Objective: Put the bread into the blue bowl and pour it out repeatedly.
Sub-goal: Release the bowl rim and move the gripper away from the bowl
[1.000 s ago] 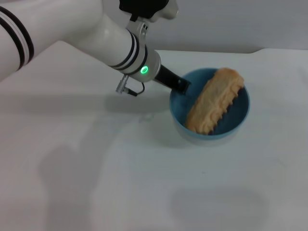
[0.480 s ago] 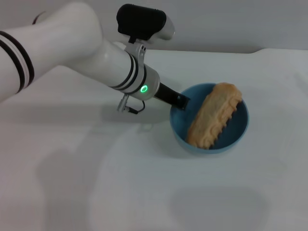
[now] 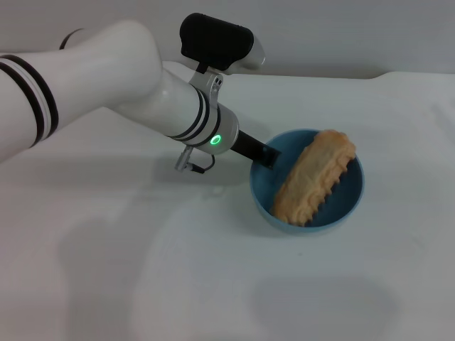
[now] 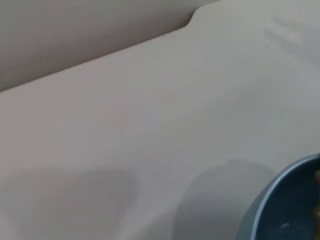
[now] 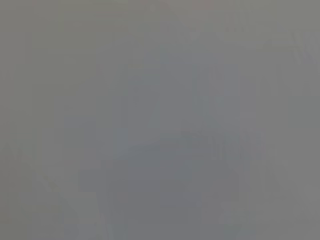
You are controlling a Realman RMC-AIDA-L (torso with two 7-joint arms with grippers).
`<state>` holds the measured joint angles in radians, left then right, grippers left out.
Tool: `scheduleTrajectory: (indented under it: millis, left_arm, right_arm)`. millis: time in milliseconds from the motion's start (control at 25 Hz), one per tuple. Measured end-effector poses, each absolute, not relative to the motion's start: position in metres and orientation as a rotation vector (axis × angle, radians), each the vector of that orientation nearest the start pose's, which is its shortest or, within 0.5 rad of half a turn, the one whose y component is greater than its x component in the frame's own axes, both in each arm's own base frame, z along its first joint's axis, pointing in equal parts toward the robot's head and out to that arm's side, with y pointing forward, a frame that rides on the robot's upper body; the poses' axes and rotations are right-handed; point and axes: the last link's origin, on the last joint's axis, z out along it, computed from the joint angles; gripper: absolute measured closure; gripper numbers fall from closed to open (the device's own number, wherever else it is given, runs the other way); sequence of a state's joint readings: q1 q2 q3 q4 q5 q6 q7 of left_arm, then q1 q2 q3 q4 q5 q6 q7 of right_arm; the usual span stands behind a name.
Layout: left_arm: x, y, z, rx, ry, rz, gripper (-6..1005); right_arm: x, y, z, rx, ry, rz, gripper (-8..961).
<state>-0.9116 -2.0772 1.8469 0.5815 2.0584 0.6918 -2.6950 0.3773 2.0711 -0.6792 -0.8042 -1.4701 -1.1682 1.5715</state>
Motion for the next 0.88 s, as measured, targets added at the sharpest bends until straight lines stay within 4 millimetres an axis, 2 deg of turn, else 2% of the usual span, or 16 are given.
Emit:
scheduleTrajectory:
  millis: [560,880]
  left_arm:
    - [-0.1772,0.4019,-0.1281,-2.470,-1.080,0.141,967]
    - [-0.1793,0.4059,-0.1238,-2.441,-1.086,0.101,817]
  right_arm:
    - [0.3025,0.3645,0.0935,-1.898,0.882,0.994,382]
    - [0.3023,0.3631,0.0931,-1.903,0.882,1.000,383]
